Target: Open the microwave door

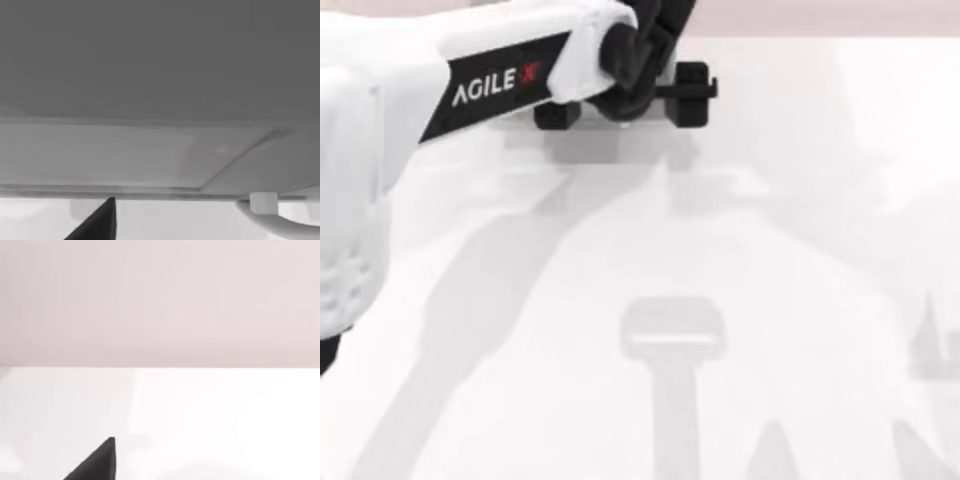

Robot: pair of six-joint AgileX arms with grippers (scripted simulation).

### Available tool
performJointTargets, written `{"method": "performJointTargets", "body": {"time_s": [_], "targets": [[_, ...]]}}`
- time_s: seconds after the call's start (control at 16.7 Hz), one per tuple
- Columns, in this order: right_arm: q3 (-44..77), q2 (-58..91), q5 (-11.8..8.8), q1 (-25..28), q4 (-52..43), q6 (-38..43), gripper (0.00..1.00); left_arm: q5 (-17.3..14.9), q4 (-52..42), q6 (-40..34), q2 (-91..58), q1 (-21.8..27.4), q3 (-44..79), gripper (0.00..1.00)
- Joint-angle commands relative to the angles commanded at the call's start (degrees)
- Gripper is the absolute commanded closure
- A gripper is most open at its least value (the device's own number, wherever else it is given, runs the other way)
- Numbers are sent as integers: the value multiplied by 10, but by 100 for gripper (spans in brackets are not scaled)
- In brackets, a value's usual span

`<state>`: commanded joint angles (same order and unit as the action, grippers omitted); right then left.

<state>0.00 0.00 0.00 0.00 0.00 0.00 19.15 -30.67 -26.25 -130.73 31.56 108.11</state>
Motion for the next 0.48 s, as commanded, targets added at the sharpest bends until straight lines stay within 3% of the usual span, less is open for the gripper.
{"method": "performJointTargets", "body": {"time_s": [0.24, 0.48], "targets": [[0, 0, 0, 0, 0, 0, 0, -1, 4, 2, -5, -2, 3, 0], [0, 0, 0, 0, 0, 0, 0, -1, 4, 2, -5, -2, 3, 30]]}}
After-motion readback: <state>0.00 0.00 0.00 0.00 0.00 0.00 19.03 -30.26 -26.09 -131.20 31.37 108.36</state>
